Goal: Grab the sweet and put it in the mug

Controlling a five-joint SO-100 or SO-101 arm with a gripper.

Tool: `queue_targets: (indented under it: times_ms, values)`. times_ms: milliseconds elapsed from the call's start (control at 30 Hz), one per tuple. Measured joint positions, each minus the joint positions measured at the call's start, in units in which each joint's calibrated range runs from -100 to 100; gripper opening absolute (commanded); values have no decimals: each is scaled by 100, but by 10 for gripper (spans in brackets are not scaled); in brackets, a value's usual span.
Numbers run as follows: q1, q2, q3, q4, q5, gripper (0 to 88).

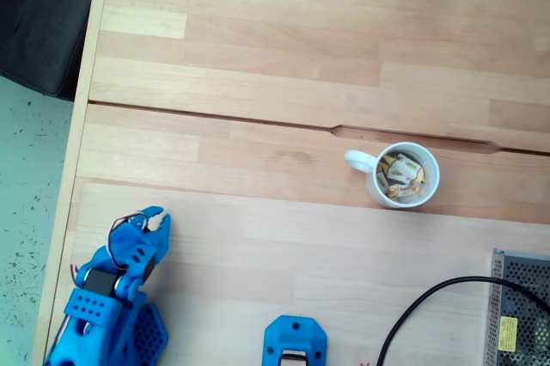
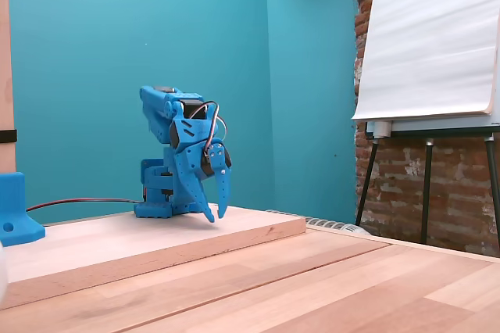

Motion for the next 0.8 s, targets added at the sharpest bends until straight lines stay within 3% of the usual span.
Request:
queue_targets:
  times_ms: [300, 800]
  values:
    - [-199, -1744, 520, 0, -10, 35]
    - [-185, -1826, 520, 0, -10, 35]
